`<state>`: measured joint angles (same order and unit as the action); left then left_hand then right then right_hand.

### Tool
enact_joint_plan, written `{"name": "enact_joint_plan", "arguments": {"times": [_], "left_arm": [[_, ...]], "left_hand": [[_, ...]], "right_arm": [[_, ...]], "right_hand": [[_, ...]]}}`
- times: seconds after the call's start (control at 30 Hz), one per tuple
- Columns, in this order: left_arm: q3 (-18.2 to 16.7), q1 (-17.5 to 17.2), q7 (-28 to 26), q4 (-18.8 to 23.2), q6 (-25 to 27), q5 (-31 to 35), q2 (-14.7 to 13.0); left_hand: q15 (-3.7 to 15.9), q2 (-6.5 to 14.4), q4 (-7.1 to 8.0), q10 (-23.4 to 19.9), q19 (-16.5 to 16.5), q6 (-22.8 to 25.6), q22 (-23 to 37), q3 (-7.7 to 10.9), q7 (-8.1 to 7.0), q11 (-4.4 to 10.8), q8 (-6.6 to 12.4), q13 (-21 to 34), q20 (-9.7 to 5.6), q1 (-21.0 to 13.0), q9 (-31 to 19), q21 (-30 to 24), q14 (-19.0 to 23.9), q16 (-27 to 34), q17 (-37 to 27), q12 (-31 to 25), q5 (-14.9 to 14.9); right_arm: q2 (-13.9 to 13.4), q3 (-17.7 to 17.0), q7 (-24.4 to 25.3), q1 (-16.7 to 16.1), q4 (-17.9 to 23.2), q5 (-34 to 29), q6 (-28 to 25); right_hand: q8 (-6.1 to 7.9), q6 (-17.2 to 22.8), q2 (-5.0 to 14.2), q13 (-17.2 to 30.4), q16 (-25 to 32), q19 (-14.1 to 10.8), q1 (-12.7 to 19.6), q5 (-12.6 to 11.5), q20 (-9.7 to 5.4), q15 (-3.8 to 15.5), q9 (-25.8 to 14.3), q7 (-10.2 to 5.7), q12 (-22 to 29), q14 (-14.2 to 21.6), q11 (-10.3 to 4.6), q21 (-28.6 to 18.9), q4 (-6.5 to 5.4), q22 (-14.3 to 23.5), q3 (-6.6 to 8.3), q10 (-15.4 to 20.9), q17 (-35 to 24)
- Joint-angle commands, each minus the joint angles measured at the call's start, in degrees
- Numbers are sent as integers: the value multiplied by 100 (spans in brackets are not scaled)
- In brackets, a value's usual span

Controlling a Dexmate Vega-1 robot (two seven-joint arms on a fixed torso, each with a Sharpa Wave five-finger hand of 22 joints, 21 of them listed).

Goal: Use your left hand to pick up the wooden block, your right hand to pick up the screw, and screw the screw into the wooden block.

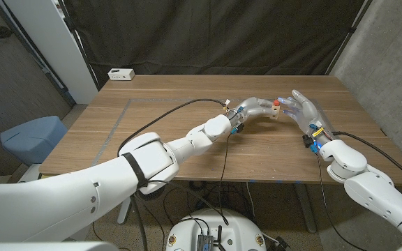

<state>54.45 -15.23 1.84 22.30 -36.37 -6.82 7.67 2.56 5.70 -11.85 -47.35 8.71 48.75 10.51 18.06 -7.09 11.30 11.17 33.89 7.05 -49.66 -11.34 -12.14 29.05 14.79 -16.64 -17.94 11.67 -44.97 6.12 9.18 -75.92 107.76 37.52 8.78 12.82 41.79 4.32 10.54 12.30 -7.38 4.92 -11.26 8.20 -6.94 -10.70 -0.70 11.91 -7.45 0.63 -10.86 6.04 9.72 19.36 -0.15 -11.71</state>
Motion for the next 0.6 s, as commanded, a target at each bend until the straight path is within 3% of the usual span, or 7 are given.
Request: {"name": "enact_joint_plan", "arguments": {"times": [0.03, 0.6], "left_arm": [[-22, -40, -4, 32, -68, 36, -3], [-41, -69, 2, 54, -107, 56, -10]], "left_hand": [[461, 112, 310, -47, 42, 133, 32, 304, -92, 19, 82, 21, 8, 38, -19, -31, 36, 20, -12, -84, 36], [485, 86, 310, -115, 57, 240, 32, 277, -110, 26, 115, 30, -19, 45, -21, -35, 103, 42, -18, -132, 27]], "right_arm": [[28, -68, -42, -101, 45, -4, 102], [167, -108, -198, -184, -14, 60, 369]], "right_hand": [[48, 109, 5, 8, 30, -63, 47, -29, 13, -19, -6, 19, 64, 78, 25, -55, 18, 15, 42, 98, 0], [93, 375, 6, 7, 36, -111, 83, -25, 16, -12, -10, 46, 65, 168, 11, -55, 48, 15, 60, 232, 22]]}}
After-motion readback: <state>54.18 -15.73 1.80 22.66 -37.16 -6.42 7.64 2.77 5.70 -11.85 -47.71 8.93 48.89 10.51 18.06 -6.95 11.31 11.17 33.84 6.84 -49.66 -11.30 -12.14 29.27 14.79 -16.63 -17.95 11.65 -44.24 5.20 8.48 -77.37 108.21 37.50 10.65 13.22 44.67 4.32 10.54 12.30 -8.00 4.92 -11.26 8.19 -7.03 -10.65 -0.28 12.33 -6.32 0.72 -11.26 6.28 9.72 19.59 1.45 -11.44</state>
